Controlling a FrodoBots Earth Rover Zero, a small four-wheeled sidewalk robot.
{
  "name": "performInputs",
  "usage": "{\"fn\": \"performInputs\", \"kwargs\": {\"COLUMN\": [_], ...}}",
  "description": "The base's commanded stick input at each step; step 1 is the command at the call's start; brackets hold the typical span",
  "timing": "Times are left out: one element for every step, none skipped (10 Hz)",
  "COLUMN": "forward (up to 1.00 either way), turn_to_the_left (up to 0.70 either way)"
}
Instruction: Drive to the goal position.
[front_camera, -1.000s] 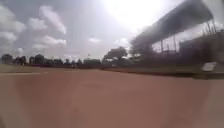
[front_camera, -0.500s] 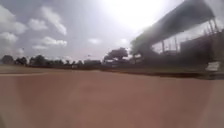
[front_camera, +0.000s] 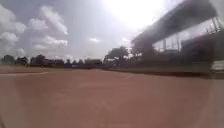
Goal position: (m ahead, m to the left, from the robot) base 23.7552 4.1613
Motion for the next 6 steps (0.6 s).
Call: {"fn": "performInputs", "kwargs": {"forward": [0.7,0.7,0.7,0.7,0.7,0.7], "turn_to_the_left": [0.0,0.0,0.0,0.0,0.0,0.0]}}
